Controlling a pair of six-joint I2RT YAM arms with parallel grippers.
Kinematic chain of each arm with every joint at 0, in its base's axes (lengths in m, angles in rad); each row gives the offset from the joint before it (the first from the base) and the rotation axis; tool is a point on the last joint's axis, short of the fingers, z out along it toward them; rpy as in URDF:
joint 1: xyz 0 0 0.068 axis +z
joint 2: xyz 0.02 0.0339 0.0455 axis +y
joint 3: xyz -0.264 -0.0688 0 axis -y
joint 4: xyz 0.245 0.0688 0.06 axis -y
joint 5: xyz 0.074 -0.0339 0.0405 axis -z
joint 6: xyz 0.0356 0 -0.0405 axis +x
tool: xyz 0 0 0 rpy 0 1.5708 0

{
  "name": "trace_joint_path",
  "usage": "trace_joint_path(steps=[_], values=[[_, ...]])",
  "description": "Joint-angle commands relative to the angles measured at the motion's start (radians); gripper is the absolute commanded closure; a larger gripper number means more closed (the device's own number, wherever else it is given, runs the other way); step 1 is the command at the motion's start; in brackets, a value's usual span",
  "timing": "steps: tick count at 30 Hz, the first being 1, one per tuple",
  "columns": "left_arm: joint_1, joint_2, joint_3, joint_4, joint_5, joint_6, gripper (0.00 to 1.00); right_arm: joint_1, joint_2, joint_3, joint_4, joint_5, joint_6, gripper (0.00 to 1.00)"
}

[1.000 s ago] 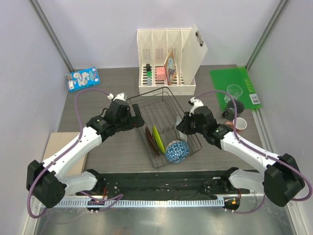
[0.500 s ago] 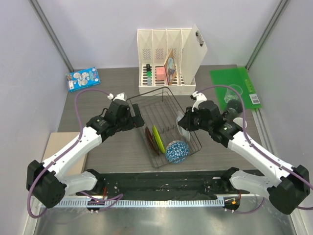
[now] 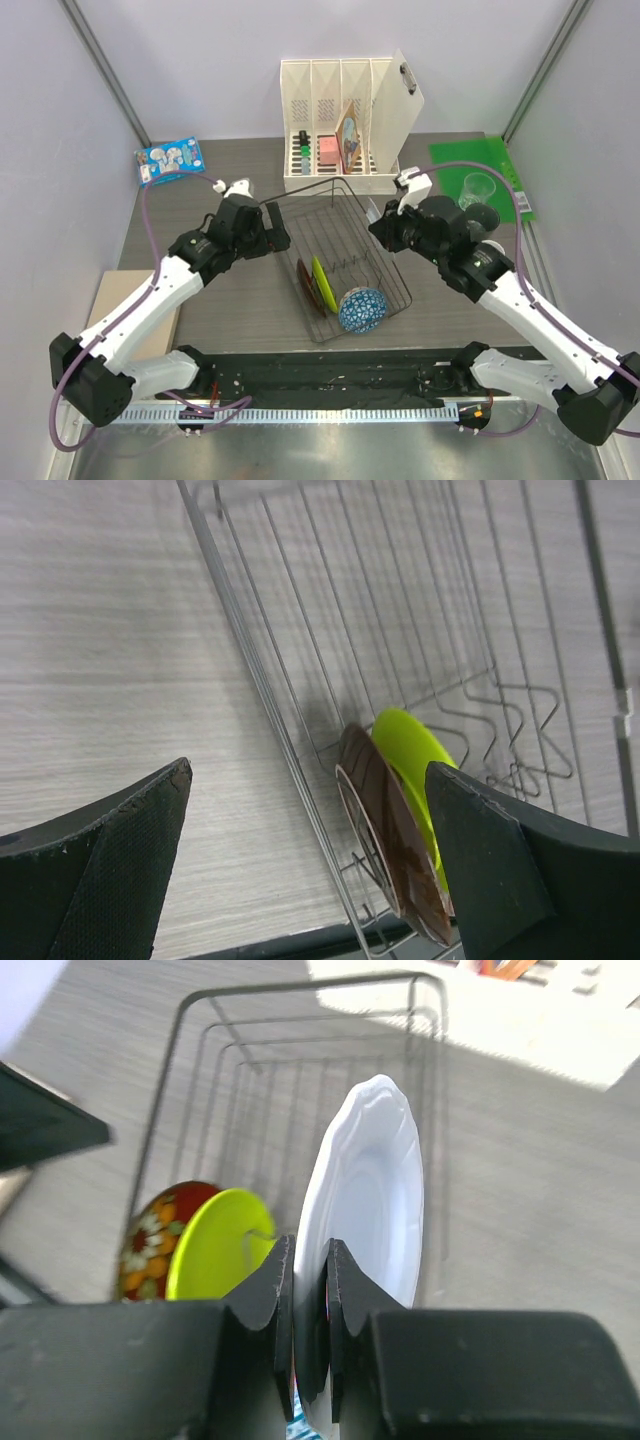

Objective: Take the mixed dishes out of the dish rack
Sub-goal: Pick up the plate from the dish rack, then place the plate at the center of the board.

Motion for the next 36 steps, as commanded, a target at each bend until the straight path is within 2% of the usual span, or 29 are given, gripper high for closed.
trace_joint_path(steps=[1, 5, 6, 8, 9, 10, 13, 17, 21, 24, 25, 28, 32, 36], values=[[0.009, -0.043, 0.076, -0.034, -0.092, 0.039, 0.03, 0.088, -0.032, -0.012, 0.22, 0.225, -0.197, 0.99], [0.015, -0.055, 0.081, -0.037, -0.108, 0.042, 0.04, 0.221, -0.016, -0.087, 0.403, 0.417, -0.424, 0.99], [0.017, -0.062, 0.081, -0.038, -0.108, 0.042, 0.04, 0.25, 0.005, -0.105, 0.446, 0.49, -0.543, 0.99], [0.017, -0.066, 0.079, -0.043, -0.111, 0.044, 0.04, 0.336, 0.033, -0.165, 0.602, 0.547, -0.668, 0.99], [0.019, -0.071, 0.079, -0.045, -0.114, 0.045, 0.04, 0.364, 0.045, -0.182, 0.648, 0.575, -0.813, 0.99], [0.02, -0.075, 0.078, -0.045, -0.117, 0.047, 0.04, 0.387, 0.068, -0.225, 0.767, 0.598, -0.87, 0.99], [0.022, -0.098, 0.078, -0.054, -0.134, 0.055, 0.04, 0.433, 0.086, -0.26, 0.895, 0.598, -0.963, 0.99], [0.028, -0.131, 0.073, -0.057, -0.166, 0.078, 0.04, 0.49, 0.047, -0.306, 0.886, 0.505, -1.062, 0.99], [0.028, -0.16, 0.059, -0.029, -0.195, 0.14, 0.05, 0.569, 0.007, -0.389, 0.908, 0.495, -1.15, 0.99], [0.029, -0.178, 0.058, 0.023, -0.116, 0.177, 0.04, 0.646, 0.005, -0.441, 0.922, 0.547, -1.224, 0.99], [0.031, -0.178, 0.061, 0.037, -0.036, 0.18, 0.04, 0.692, 0.01, -0.461, 0.925, 0.563, -1.247, 0.99], [0.032, -0.171, 0.062, 0.095, 0.07, 0.161, 0.04, 0.766, 0.046, -0.493, 0.974, 0.612, -1.316, 0.99], [0.035, -0.152, 0.026, 0.222, 0.281, 0.099, 0.05, 0.821, 0.12, -0.504, 1.05, 0.656, -1.401, 0.99], [0.037, -0.138, -0.031, 0.304, 0.372, 0.039, 0.09, 0.843, 0.171, -0.515, 1.116, 0.656, -1.471, 0.99]])
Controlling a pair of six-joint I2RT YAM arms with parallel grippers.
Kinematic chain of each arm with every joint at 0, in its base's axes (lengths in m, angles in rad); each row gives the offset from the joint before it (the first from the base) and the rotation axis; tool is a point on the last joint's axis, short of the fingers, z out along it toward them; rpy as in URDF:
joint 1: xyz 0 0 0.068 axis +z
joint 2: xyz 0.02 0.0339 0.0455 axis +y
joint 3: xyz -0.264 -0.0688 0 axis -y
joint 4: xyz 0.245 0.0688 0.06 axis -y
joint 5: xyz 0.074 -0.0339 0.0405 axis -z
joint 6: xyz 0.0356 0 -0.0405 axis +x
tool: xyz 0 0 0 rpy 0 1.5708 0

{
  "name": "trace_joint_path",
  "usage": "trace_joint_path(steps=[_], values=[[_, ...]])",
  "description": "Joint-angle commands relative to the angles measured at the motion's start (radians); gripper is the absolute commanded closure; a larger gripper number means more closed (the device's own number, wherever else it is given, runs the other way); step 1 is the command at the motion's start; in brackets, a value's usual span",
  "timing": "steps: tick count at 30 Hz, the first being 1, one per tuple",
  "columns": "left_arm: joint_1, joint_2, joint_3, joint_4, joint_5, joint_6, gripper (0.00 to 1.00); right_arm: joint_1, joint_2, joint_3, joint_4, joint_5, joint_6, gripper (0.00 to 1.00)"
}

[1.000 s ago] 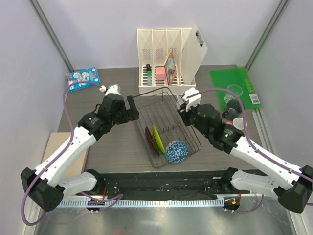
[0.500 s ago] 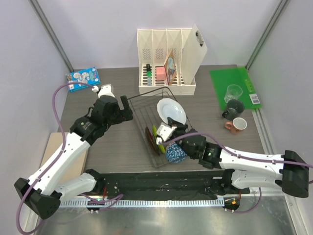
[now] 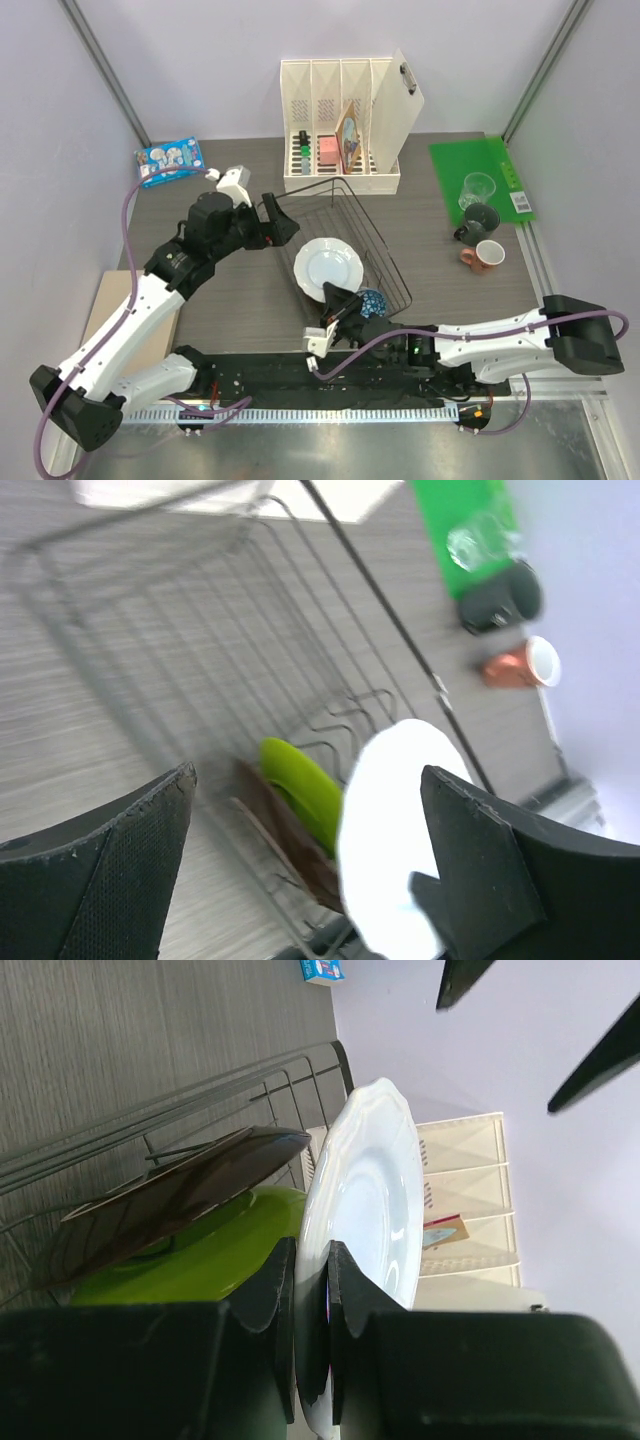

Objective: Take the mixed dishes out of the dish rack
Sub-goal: Place the plate at the center of the board.

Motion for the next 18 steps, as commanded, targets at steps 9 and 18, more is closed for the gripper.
trace_joint_path(steps=[9, 18], values=[[0.011, 0.002, -0.135, 0.197, 0.269, -0.105, 0.15, 0.022, 0.07, 0.021, 0.306, 0.044, -0.212, 0.99], [0.011, -0.006, -0.181, 0.301, 0.371, -0.127, 0.45, 0.026, 0.066, 0.038, 0.331, 0.007, -0.182, 0.99]])
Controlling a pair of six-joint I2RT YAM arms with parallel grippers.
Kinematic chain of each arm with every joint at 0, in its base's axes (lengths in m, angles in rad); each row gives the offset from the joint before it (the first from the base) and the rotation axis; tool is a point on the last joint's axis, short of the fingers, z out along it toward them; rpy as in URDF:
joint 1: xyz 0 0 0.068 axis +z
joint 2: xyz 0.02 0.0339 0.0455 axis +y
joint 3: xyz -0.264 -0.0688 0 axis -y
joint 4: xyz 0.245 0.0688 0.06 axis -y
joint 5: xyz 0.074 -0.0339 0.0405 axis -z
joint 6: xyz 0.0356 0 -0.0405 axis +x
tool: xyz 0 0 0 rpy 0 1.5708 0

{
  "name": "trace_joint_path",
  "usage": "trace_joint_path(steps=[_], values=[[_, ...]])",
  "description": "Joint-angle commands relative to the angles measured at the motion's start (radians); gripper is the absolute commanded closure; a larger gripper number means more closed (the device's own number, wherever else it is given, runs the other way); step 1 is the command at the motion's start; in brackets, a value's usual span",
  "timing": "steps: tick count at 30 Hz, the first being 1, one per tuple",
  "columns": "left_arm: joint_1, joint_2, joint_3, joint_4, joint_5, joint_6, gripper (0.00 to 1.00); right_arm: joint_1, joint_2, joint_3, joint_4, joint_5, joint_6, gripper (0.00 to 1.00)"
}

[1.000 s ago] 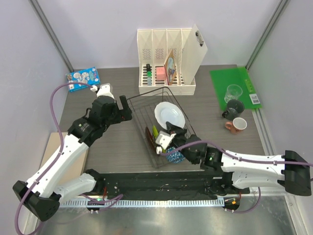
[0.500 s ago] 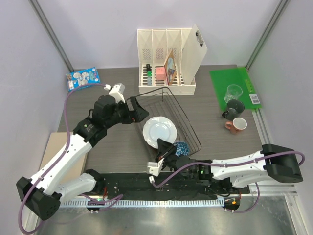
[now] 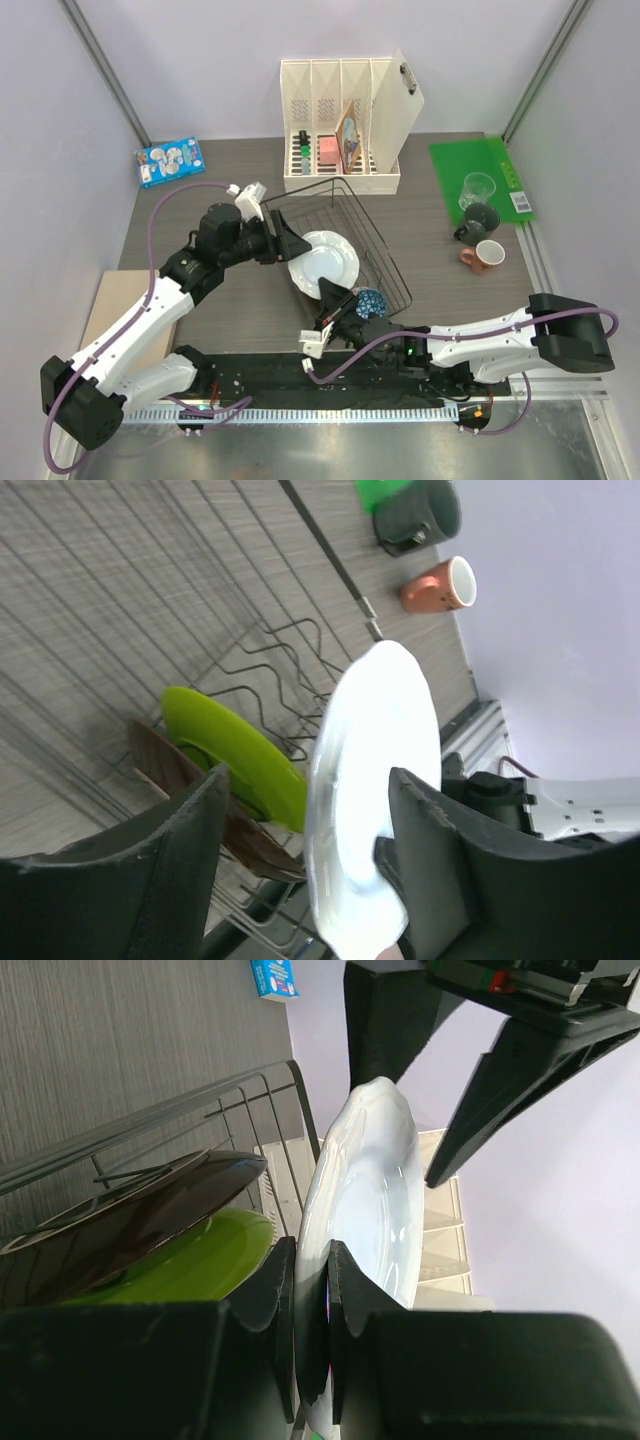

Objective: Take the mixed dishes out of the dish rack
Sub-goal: Place the plate at the center of the board.

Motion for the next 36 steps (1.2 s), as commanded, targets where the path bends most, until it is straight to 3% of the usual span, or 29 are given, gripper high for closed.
trace_joint_path(steps=[1, 3, 6, 13, 16, 17, 21, 24, 29, 30, 31, 33, 34, 36], values=[[0.005, -0.014, 0.002, 0.111, 0.086, -0.007, 0.5, 0.008, -0.024, 0.047, 0.142, -0.012, -0.009, 0.99], [0.005, -0.006, -0.007, 0.12, 0.108, -0.01, 0.56, 0.007, -0.036, 0.049, 0.142, -0.018, 0.005, 0.99], [0.005, 0.003, -0.024, 0.142, 0.125, -0.019, 0.57, 0.008, -0.044, 0.049, 0.138, -0.026, 0.018, 0.99], [0.005, 0.037, -0.027, 0.157, 0.179, -0.027, 0.49, 0.01, -0.047, 0.047, 0.153, -0.034, 0.016, 0.99], [0.005, 0.043, -0.029, 0.148, 0.183, -0.022, 0.51, 0.008, -0.047, 0.05, 0.156, -0.034, 0.011, 0.99], [0.005, 0.041, -0.029, 0.146, 0.182, -0.019, 0.54, 0.01, -0.048, 0.052, 0.154, -0.034, 0.005, 0.99], [0.005, 0.046, -0.029, 0.13, 0.177, -0.007, 0.85, 0.008, -0.047, 0.054, 0.151, -0.029, -0.001, 0.99], [0.005, 0.05, -0.027, 0.125, 0.183, 0.001, 1.0, 0.01, -0.049, 0.052, 0.148, -0.026, -0.001, 0.99], [0.005, 0.047, -0.03, 0.142, 0.202, -0.004, 1.0, 0.01, -0.049, 0.061, 0.159, -0.015, -0.003, 0.97], [0.005, 0.04, -0.029, 0.137, 0.191, -0.002, 1.0, 0.008, -0.047, 0.066, 0.165, -0.009, 0.002, 0.88], [0.005, 0.035, -0.016, 0.119, 0.18, 0.005, 1.0, 0.01, -0.035, 0.073, 0.167, 0.023, 0.018, 0.66], [0.009, 0.023, -0.001, 0.094, 0.15, 0.015, 1.0, 0.011, -0.024, 0.095, 0.19, 0.069, 0.041, 0.5], [0.013, 0.02, 0.016, 0.09, 0.146, 0.016, 1.0, 0.013, -0.018, 0.103, 0.191, 0.109, 0.073, 0.12], [0.034, 0.015, 0.033, 0.076, 0.142, 0.015, 1.0, 0.013, -0.021, 0.126, 0.182, 0.143, 0.118, 0.02]])
